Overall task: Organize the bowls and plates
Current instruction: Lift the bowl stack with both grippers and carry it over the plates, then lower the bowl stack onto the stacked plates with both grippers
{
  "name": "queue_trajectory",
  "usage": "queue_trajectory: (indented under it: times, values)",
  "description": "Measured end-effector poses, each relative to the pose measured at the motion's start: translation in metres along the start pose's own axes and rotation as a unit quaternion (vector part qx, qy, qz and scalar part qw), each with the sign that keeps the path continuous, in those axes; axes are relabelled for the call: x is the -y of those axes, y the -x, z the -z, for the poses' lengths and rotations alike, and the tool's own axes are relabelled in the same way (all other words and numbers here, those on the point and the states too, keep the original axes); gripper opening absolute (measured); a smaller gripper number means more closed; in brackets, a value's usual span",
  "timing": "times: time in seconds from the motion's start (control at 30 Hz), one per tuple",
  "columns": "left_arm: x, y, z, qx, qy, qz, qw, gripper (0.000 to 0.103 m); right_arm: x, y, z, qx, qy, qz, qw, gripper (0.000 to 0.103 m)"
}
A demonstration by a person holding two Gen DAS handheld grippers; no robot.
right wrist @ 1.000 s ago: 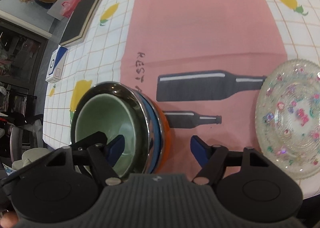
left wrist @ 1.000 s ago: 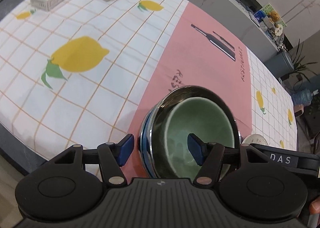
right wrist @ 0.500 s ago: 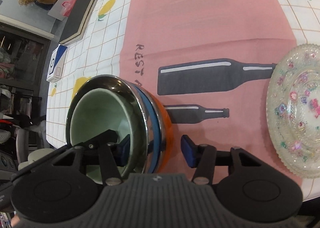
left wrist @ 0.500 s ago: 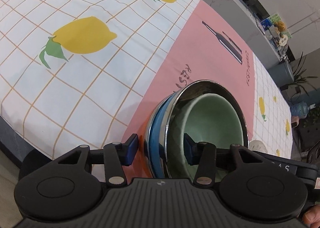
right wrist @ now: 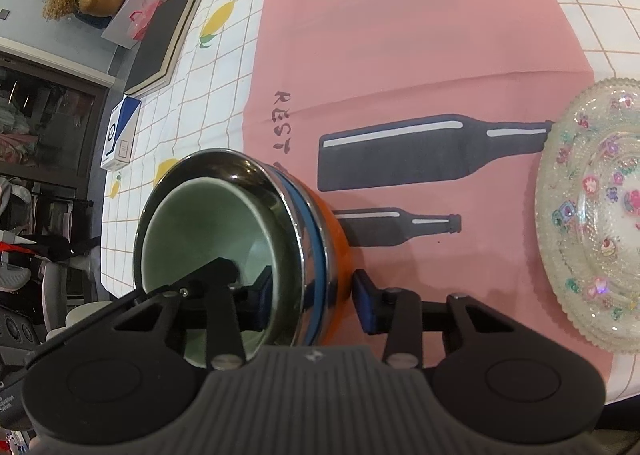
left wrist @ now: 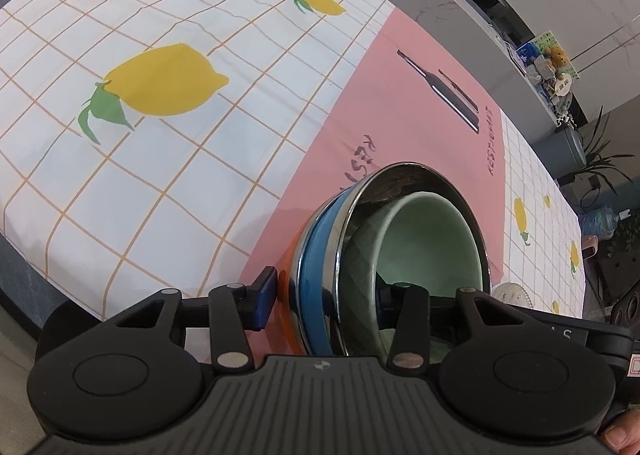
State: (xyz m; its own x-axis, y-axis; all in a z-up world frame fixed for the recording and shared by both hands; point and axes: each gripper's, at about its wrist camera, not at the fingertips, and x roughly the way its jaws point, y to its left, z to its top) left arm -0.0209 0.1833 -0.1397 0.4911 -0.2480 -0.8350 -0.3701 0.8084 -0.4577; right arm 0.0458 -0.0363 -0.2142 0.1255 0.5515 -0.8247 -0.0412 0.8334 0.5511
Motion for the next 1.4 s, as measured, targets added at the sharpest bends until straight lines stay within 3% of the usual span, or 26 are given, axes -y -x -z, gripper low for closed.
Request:
queue_trajectory:
  times: [0.4, 0.93, 1.4]
  values:
    - [0.054, 0.006, 0.002, 0.007, -0.038, 0.020, 0.9991, 0.051, 0.022, 0.050, -0.006, 0.038, -0.012, -0.008, 0.999, 0.040]
    - [0.164, -0.035, 0.032, -0.033, -0.103, 0.068, 0.9918, 0.051, 0.119, 0.142, -0.015, 0.081, -0.062, 0.008, 0.995, 0.041]
    - [0.198, -0.068, 0.058, -0.070, -0.117, 0.050, 0.9893, 0.050, 0.180, 0.150, -0.016, 0.063, -0.088, 0.007, 0.994, 0.041]
